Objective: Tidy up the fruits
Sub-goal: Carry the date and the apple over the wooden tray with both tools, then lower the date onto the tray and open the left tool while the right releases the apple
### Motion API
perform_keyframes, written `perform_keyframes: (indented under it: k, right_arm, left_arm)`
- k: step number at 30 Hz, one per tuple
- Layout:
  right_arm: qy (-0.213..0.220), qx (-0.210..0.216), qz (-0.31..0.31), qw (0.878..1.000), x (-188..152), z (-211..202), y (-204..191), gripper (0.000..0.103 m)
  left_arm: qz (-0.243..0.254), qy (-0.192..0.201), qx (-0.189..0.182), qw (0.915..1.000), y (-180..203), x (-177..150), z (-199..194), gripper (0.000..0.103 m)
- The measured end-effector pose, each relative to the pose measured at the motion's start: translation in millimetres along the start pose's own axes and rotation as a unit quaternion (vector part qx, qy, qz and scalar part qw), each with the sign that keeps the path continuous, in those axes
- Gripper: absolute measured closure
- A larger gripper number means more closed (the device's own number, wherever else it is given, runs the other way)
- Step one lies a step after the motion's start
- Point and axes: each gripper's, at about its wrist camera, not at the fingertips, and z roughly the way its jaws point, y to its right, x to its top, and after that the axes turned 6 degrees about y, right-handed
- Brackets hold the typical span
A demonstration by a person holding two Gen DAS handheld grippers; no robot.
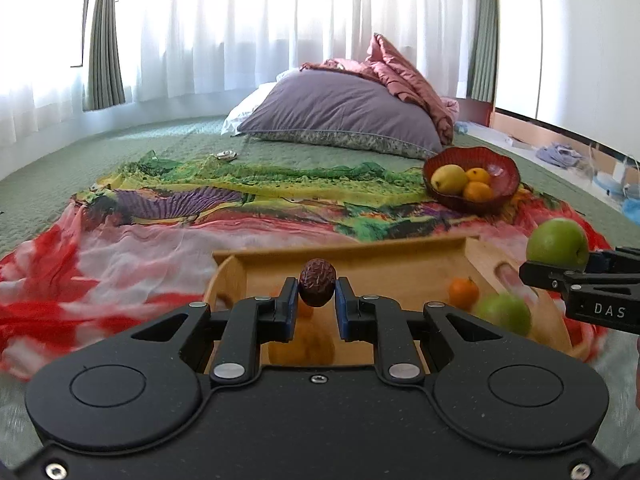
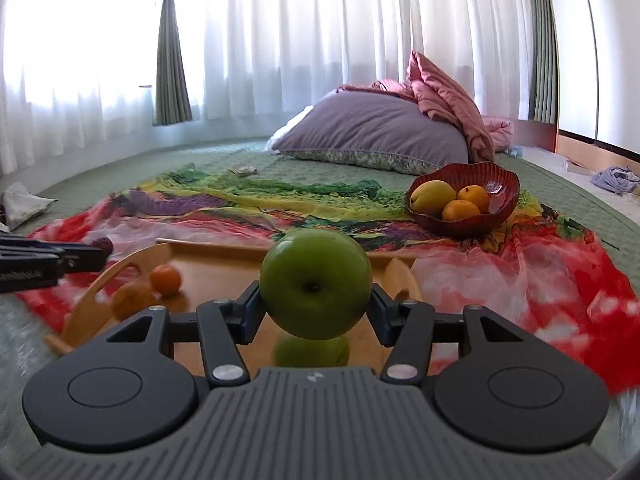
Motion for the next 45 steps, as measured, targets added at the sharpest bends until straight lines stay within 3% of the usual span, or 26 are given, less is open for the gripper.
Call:
perform_keyframes:
  k: [8,13,21,28,35,38,42,45]
  right_arm:
    - [-0.053,-0.006,0.011,0.998,28.6,67.2,13.0,0.045]
    - [-0.092,-0.005,0.02,0.996,31.7,107.3,15.8,0.045]
    - [-0.13,-0.004,0.007,0.991,19.7,151.8,16.8,0.045]
    - [-0.157,0.012,0.0,0.988,7.2,172.0,22.0,0.045]
    - [-0.172,0.022,0.007,0.985,2.5,176.8,23.7,0.045]
    - [-0.171,0.016,0.018,0.985,2.0,176.8,22.8,0.045]
    - [-0.176,0.005,0.016,0.984,2.4,175.5,20.0,0.045]
    - [-0.175,0.005,0.022,0.984,1.9,173.6,21.9,0.041]
  left_arm:
    - [-0.038,-0.061,-0.008,0.9974,-19.3,33.8,74.8,0.085]
    - [-0.052,-0.098,-0.003,0.9939,-24.9,32.6,120.4,0.085]
    - [-0.032,-0.141,0.011,0.9895,-27.7,18.6,177.2,0.085]
    - [0.005,-0.158,-0.01,0.9874,-31.5,4.8,195.9,0.085]
    - [-0.012,-0.165,-0.032,0.9856,-41.1,1.8,201.3,0.085]
    - [-0.034,-0.166,-0.028,0.9851,-46.0,2.1,202.0,0.084]
    - [-0.027,-0.163,-0.021,0.9861,-41.1,0.8,196.9,0.084]
    - [-0.026,-0.156,-0.012,0.9873,-37.4,2.5,187.8,0.061]
